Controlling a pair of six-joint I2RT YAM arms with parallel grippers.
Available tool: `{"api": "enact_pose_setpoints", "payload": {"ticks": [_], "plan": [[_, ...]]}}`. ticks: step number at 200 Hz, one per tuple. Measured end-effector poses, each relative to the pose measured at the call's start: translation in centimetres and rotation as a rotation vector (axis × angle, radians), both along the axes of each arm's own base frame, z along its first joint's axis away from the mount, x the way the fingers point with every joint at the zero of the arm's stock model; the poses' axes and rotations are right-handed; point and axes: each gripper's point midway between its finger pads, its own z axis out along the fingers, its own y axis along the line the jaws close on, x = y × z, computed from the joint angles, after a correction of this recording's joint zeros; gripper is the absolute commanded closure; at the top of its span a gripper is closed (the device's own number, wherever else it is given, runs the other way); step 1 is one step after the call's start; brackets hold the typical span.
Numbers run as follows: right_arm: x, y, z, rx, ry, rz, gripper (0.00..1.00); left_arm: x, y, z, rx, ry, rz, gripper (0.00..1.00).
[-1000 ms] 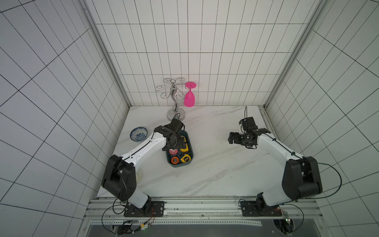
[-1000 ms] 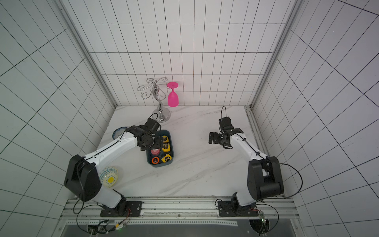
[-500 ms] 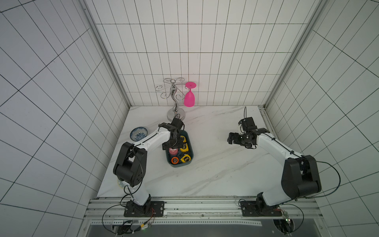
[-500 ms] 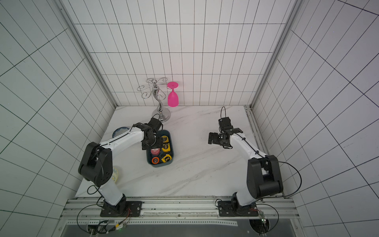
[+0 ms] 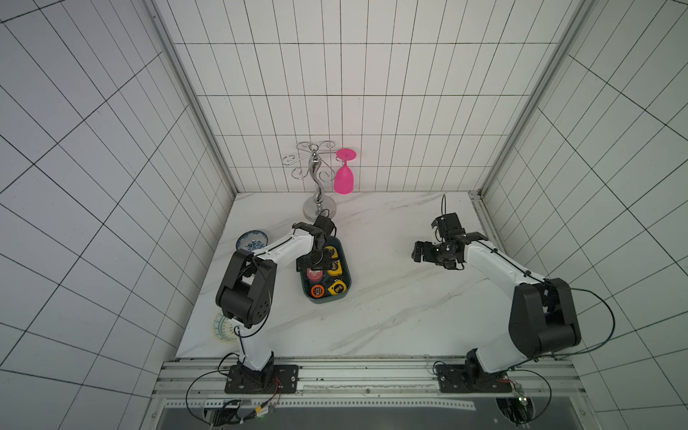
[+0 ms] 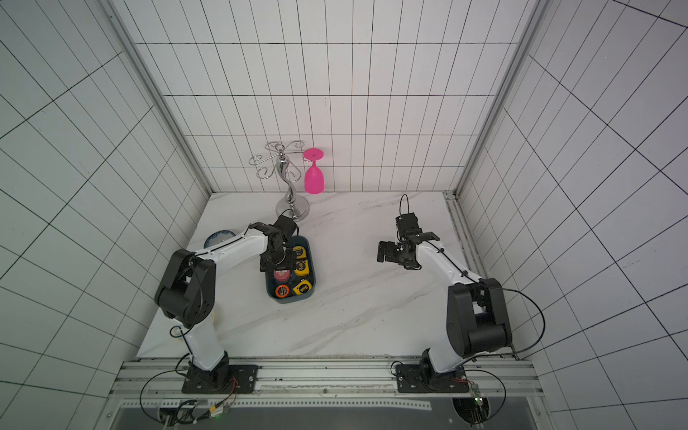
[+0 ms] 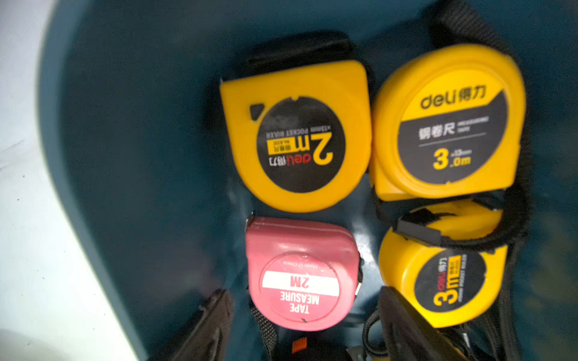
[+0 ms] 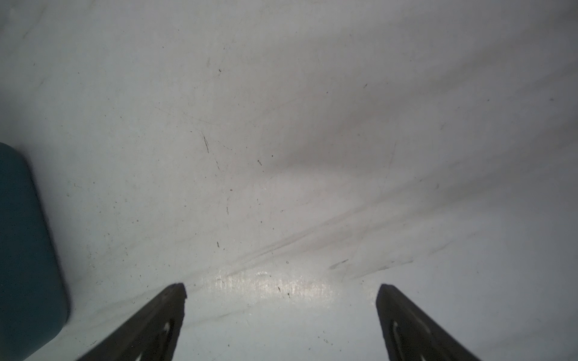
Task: Take the tape measure out of the storage box
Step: Pick up the tape measure from the storage box.
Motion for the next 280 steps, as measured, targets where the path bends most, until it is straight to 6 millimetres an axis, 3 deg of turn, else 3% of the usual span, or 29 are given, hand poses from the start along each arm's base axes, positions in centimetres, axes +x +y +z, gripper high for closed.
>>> {"api": "enact_pose_setpoints", "payload": {"ticks": [87,187,215,267,280], "plan": [[0.0,0.1,-0.4,0.003,0.014,-0.005,0.01,0.6,-0.2,-1.8,0.007,0.012,0.009,0.28],[-0.1,0.2,-0.6,0.012,0.024,-0.009,0.01,0.2,-0.3,-2.6,-0.003,0.021,0.010,0.32],[-0.1,0.3,-0.6,0.016,0.026,-0.009,0.01,0.2,-0.2,-2.8,-0.003,0.028,0.006,0.51],[-0.2,0.4,-0.6,0.021,0.027,-0.006,0.01,0.2,-0.2,-2.7,-0.008,0.029,0.011,0.99],[-0.2,0.4,-0.6,0.025,0.028,-0.005,0.01,0.2,-0.1,-2.5,-0.012,0.026,0.014,1.00]]}}
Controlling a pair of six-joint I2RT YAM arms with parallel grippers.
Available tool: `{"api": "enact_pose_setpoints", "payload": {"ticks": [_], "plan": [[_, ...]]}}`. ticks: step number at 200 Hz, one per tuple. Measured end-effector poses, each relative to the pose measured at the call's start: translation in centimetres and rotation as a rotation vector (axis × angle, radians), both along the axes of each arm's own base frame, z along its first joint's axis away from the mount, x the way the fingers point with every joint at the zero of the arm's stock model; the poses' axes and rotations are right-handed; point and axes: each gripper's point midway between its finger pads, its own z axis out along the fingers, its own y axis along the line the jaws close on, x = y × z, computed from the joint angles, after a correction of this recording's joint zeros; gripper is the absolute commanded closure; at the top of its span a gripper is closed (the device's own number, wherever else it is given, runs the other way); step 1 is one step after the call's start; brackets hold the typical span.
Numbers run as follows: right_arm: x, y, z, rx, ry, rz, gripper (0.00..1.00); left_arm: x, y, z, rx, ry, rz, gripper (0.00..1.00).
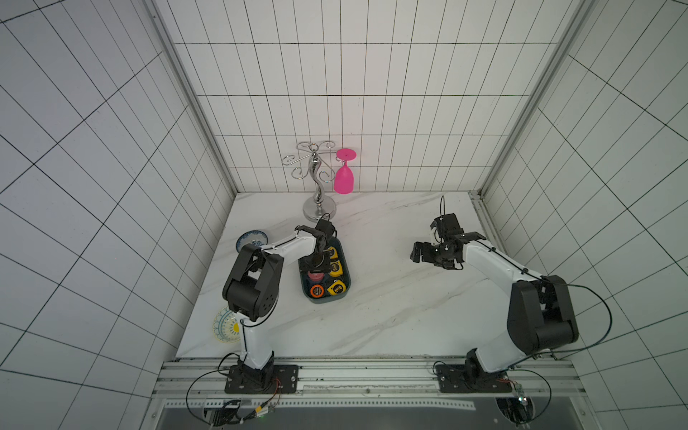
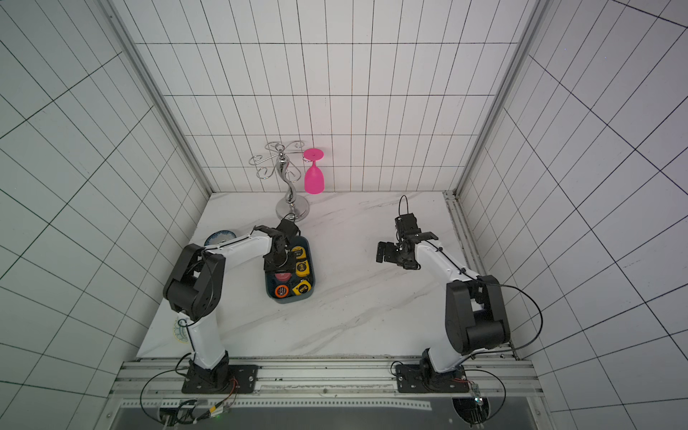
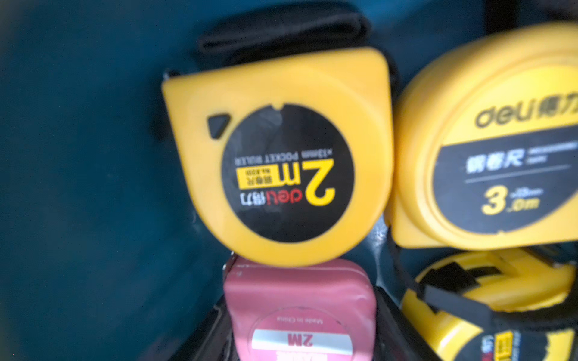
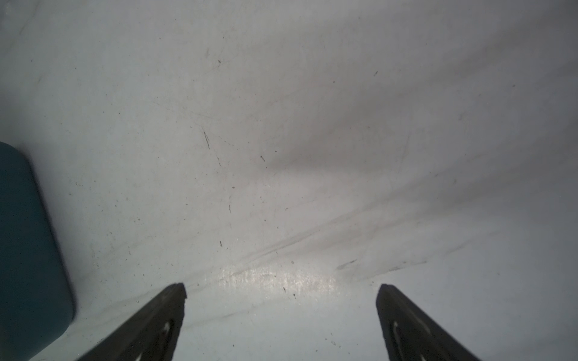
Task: Take the tape measure out of the storage box
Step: Pick up the tape measure from the storage box, then place the tape measure at the center of the board.
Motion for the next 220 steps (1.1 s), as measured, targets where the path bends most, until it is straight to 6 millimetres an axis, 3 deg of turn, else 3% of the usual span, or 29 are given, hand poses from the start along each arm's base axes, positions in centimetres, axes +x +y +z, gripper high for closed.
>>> {"api": "enact_pose_setpoints", "payload": {"ticks": [34,90,140,179,220], "plan": [[-0.2,0.6,0.1,0.016,0.003,0.017,0.01,-1.2,0.3,1.6,-0.009,-0.007,0.017,1.00],[-0.6,3.6,2.1,0.077,-0.063,0.098,0.01,-2.3,-0.2,8.4,-0.062,-0.148,0.050,1.00],[-1.1,8.6,6.4,0.213,-0.197,0.193,0.01,-2.5,-1.7,13.8,-0.162,-0.262,0.100,1.00],[-2.6,12.9,9.1,0.324,-0.288,0.270,0.01,-1.9,-3.6,18.6,-0.301,-0.371,0.153,1.00],[-4.2,16.3,9.7,0.419,-0.339,0.314,0.01,-1.2,-6.2,20.2,-0.450,-0.412,0.225,1.00]]}}
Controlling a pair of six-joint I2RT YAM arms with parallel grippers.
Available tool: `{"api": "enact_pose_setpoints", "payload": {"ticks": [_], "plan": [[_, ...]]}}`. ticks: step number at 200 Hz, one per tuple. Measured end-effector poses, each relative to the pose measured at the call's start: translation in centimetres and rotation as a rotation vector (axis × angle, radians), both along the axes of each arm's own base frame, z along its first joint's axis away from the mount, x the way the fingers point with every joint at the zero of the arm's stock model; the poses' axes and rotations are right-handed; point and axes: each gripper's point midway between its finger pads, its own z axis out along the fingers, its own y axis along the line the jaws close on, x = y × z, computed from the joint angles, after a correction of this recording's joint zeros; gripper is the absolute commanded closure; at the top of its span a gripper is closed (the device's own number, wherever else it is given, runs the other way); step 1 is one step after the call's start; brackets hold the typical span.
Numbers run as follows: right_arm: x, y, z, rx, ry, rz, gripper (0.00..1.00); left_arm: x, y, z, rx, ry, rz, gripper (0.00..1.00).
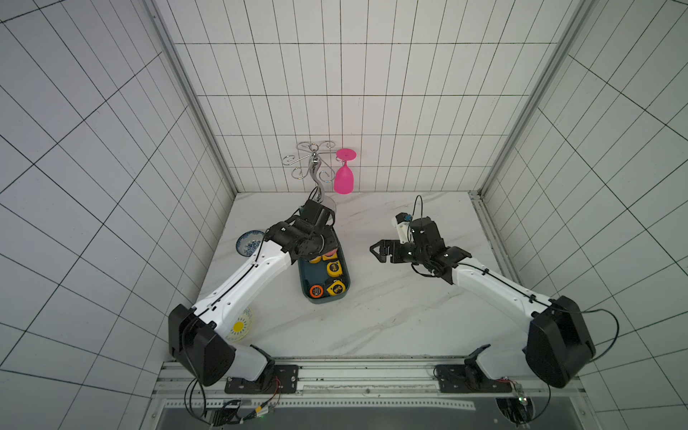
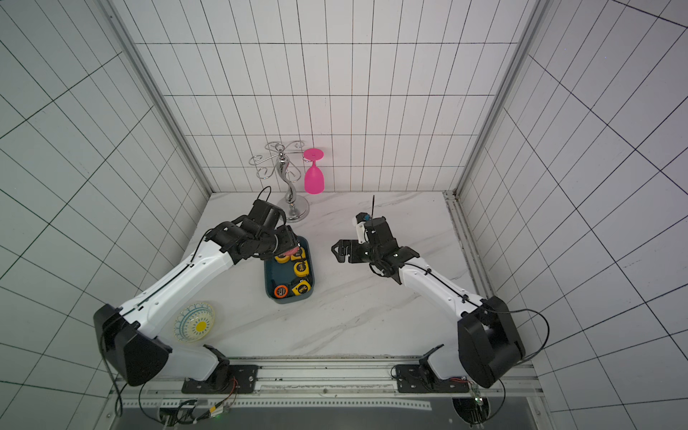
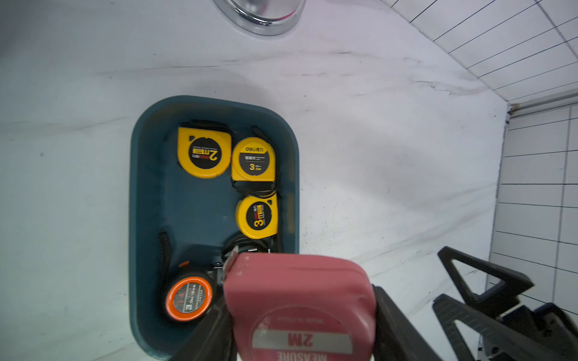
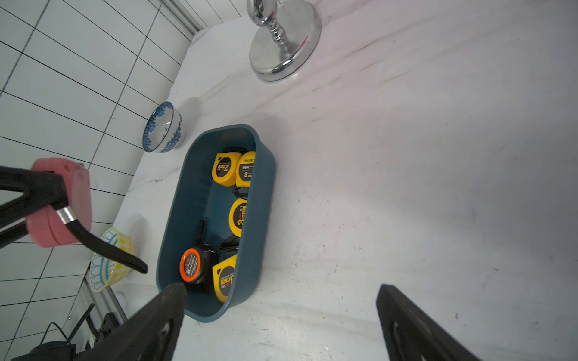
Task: Take the tape measure out of the storage box
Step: Place the tape measure at the center of the board.
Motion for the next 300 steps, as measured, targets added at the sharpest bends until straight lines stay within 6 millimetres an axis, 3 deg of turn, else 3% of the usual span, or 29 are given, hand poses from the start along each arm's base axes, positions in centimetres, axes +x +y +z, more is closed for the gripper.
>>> {"api": "enact_pose_setpoints", "payload": {"ticks": [36,92,195,233,300], "plan": [[-0.8,2.1,0.9,0.084,-0.040,0.026,0.05,1.0,-1.6,-0.6,-0.113,-0.001,0.056,1.00],[-0.4,4.2,3.5,0.217,-0.108,0.039,0.09,2.4,-3.6,-1.8,-0.223,0.013,0.106,1.00],[0.1,6.0,3.5,0.289,-0.118,0.084,0.25,1.9,-5.7,-1.3,-0.384,0.034,0.084,1.00],[0.0,6.4,3.9,0.310,-0.131,0.104,0.49,1.5,-6.2,-0.5,-0.434,0.035,0.061,1.00],[-0.5,7.4,3.8,0.342,-0.120,0.151,0.88,1.4,-6.4,-1.1,-0.457,0.052,0.057,1.00]]}}
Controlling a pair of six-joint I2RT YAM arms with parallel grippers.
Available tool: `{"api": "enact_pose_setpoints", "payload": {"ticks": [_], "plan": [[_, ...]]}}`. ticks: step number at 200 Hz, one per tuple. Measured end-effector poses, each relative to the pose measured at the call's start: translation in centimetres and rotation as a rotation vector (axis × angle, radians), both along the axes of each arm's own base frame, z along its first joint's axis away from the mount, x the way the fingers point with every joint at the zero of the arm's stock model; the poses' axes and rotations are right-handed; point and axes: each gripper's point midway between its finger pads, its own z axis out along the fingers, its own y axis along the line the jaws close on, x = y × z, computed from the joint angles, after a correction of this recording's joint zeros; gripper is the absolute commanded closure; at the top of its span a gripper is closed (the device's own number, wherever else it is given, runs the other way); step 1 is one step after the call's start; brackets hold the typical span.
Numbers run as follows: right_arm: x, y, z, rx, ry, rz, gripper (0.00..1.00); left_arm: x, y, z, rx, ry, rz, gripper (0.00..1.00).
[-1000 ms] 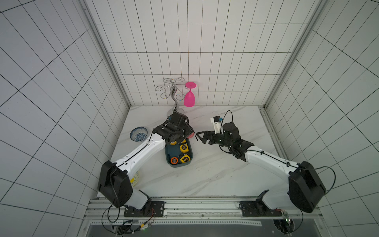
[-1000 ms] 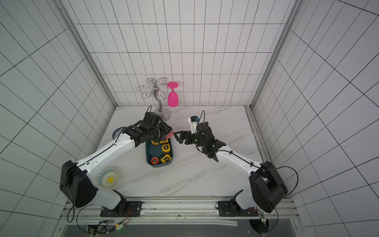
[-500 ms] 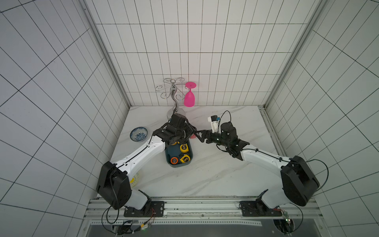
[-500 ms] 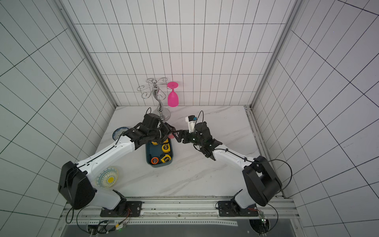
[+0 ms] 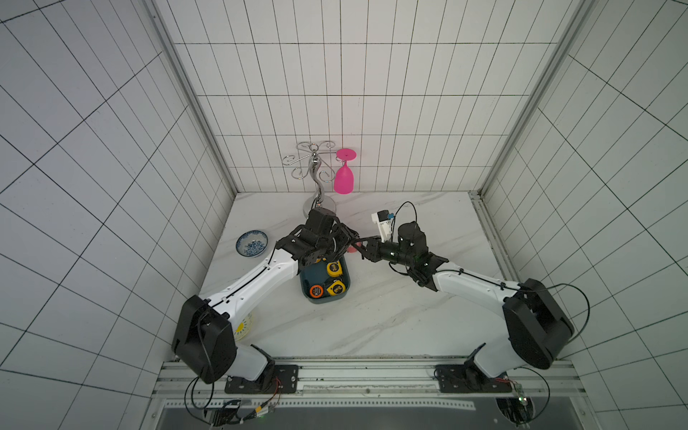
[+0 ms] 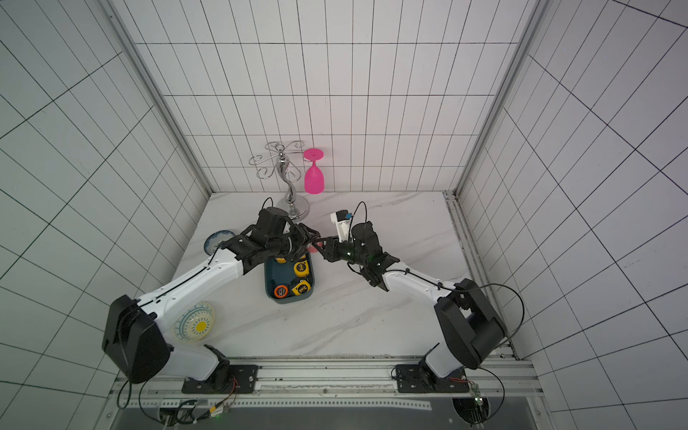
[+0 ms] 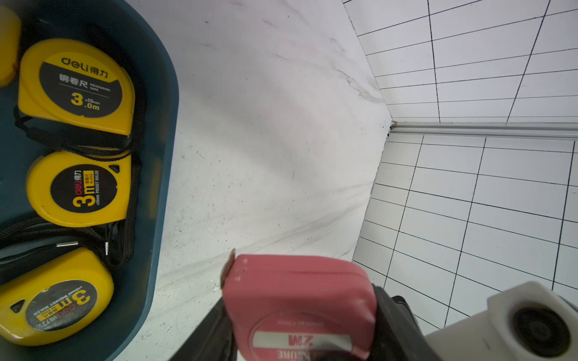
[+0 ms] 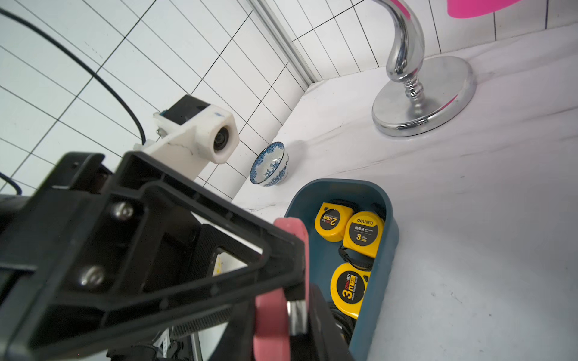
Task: Take the tape measure out of the storage box
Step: Place the tape measure at the center of the board.
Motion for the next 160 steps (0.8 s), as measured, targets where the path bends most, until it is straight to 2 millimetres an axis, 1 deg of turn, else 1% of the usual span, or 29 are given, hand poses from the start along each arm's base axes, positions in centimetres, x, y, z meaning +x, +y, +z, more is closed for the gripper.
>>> {"api": "enact_pose_setpoints", "payload": {"ticks": [19,20,25,32,33,36,37,41,48,60,74,104,120,139,160], "plan": [[0.1,0.0,0.1,0.001,-0.005,0.000,0.94,0.1,0.0,0.1,-0.003,-0.003,-0.002,1.00],[0.1,0.0,0.0,0.000,-0.004,0.000,0.94,0.1,0.0,0.1,-0.003,-0.003,-0.001,0.99],[0.1,0.0,0.1,0.001,-0.005,-0.001,0.95,0.1,0.0,0.1,-0.004,-0.003,-0.002,0.88],[0.1,-0.1,0.0,0.001,-0.004,-0.001,0.95,0.1,0.0,0.1,-0.004,-0.003,-0.004,0.60],[0.1,-0.1,0.0,0.001,-0.004,-0.001,0.95,0.1,0.0,0.1,-0.004,-0.003,-0.004,0.58],[0.1,-0.1,0.0,0.001,-0.004,-0.001,0.96,0.1,0.0,0.1,-0.005,-0.003,-0.005,0.47],[0.1,-0.1,0.0,0.001,-0.004,-0.001,0.96,0.1,0.0,0.1,-0.005,-0.004,-0.006,0.46],[0.2,-0.1,0.1,0.002,-0.003,-0.001,0.96,0.1,0.0,0.1,-0.006,-0.003,-0.007,0.34],[0.3,-0.2,0.1,0.003,-0.001,-0.001,0.96,0.1,0.0,0.2,-0.007,-0.006,-0.012,0.20],[0.9,-0.9,-0.1,0.009,0.024,-0.019,0.96,0.2,0.1,0.4,-0.010,-0.018,-0.030,0.03],[2.6,-2.8,-0.9,0.009,0.066,-0.075,0.96,0.3,0.6,0.9,-0.005,-0.039,-0.037,0.02],[7.5,-9.2,-3.7,0.003,0.182,-0.254,0.96,0.5,3.5,1.7,0.067,-0.072,-0.029,0.02],[9.6,-12.4,-5.3,-0.006,0.243,-0.339,0.96,0.6,5.2,1.2,0.133,-0.076,-0.026,0.02],[11.0,-15.4,-7.6,-0.030,0.324,-0.416,0.96,0.2,6.7,-0.1,0.213,-0.053,-0.038,0.02],[11.9,-18.0,-10.6,-0.059,0.419,-0.483,0.96,-0.3,7.8,-1.2,0.279,-0.033,-0.059,0.02]]}}
